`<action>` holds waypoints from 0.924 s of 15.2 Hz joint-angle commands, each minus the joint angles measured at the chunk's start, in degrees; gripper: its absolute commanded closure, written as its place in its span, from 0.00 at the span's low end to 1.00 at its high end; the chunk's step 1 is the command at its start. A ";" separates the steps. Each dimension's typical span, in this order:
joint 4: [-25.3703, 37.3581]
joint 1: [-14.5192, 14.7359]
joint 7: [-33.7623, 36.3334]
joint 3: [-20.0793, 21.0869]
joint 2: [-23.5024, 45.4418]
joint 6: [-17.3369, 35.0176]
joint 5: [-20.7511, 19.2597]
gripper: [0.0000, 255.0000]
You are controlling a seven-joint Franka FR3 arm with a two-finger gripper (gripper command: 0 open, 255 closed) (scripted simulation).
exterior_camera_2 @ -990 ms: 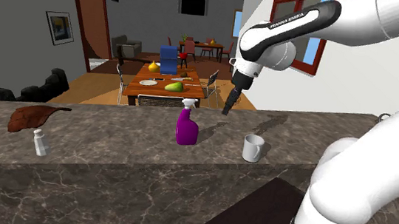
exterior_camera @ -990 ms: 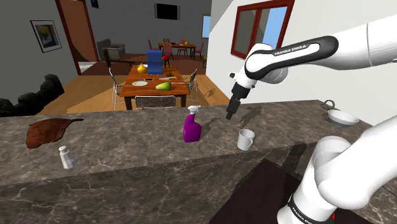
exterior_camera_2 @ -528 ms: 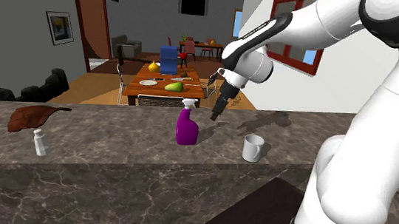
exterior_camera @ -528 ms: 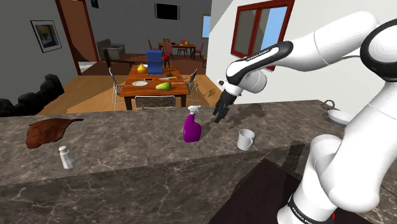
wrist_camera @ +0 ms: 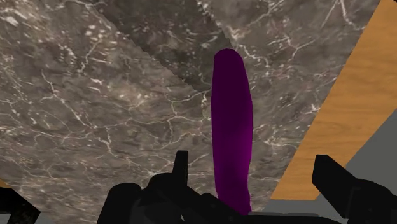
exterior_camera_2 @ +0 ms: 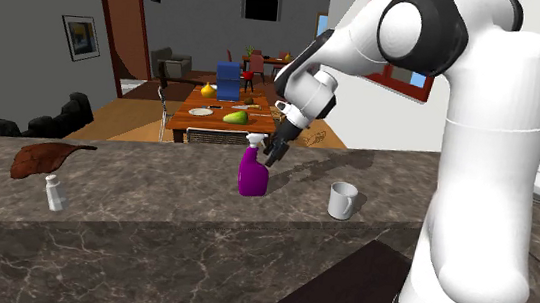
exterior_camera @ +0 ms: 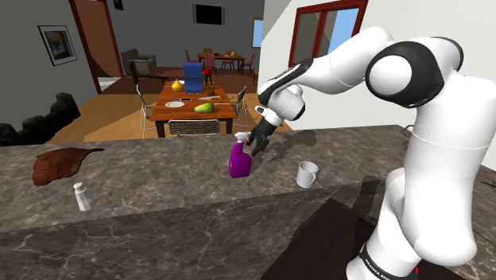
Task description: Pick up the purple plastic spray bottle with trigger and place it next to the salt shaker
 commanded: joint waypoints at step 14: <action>2.39 -0.85 -5.36 3.08 6.81 1.33 7.84 0.00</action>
